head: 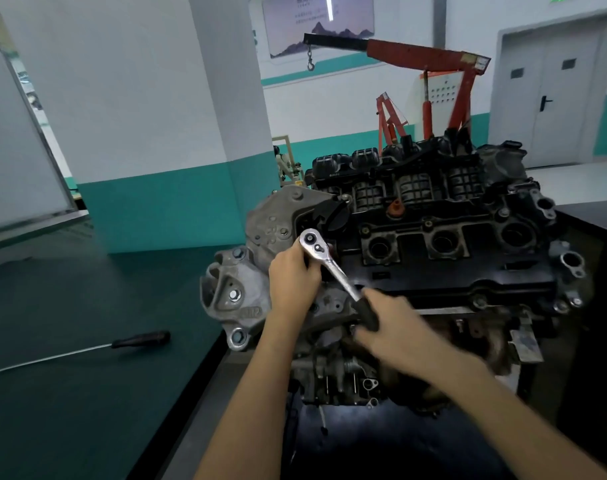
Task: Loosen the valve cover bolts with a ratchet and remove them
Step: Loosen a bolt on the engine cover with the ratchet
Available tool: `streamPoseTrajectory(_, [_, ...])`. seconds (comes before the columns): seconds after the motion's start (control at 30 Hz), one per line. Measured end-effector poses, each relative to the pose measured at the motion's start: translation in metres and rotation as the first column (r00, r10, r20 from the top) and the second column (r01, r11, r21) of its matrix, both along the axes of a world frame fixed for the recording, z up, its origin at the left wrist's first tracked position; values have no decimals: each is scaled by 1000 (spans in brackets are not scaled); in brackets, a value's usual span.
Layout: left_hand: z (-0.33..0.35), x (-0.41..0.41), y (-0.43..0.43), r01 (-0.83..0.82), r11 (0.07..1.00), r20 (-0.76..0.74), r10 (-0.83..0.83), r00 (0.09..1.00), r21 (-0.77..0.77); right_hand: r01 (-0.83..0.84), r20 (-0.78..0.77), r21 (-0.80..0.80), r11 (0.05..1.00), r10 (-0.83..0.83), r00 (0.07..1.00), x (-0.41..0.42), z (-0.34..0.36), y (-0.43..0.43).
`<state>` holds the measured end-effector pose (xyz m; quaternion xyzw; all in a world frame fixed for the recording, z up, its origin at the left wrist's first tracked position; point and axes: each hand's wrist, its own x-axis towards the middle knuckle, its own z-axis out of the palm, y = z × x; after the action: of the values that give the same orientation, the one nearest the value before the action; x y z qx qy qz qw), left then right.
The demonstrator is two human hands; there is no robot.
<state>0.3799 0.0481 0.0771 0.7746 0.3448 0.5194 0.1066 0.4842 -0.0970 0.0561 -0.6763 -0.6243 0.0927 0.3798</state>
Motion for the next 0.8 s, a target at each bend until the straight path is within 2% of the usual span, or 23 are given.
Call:
streamPoseTrajectory(0.03, [0, 0, -2, 13, 1000, 9, -13, 1000, -5, -26, -117, 3, 1000, 26, 993, -16, -13, 4])
streamPoseTrajectory(0.1, [1, -1, -5, 58, 998, 62, -56, 997, -24, 5, -254, 42, 999, 6, 967, -43, -30, 13])
streamPoseTrajectory(0.17, [1, -1, -6, 83, 996, 80, -80, 994, -38, 34, -285, 69, 997, -13, 959, -51, -36, 17])
streamPoseTrajectory(0.23, [2, -3, -5, 104, 994, 64, -102, 993, -24, 19, -238, 55, 998, -6, 971, -40, -30, 15])
streamPoseTrajectory(0.3, [3, -6, -4, 135, 991, 34, -136, 990, 16, -36, -134, 7, 999, 37, 990, -16, -16, 8])
streamPoseTrajectory(0.37, [4, -9, -3, 177, 984, -46, -176, 983, 30, -49, 53, -60, 997, 52, 997, 16, 7, 2])
streamPoseTrajectory(0.47, [5, -8, -1, 145, 989, -111, -144, 983, 1, 68, 416, -135, 989, -6, 909, 55, 51, -1])
streamPoseTrajectory(0.5, [5, -7, -2, 117, 993, -97, -117, 988, -3, 108, 495, -126, 986, -32, 868, 61, 62, -2])
streamPoseTrajectory(0.57, [4, -4, -4, 68, 998, -63, -69, 996, -14, 149, 536, -85, 985, -81, 840, 60, 69, -3])
streamPoseTrajectory(0.63, [4, -1, -6, 22, 999, -16, -22, 1000, -39, 178, 479, -67, 982, -125, 869, 44, 56, -4])
streamPoseTrajectory(0.73, [1, 0, -2, -21, 999, -2, 21, 1000, -33, 61, 114, -101, 993, -49, 992, 4, 12, -2])
streamPoseTrajectory(0.8, [0, 0, -1, 6, 1000, 3, -6, 1000, -21, 20, -92, -56, 998, -26, 995, -23, -15, 4])
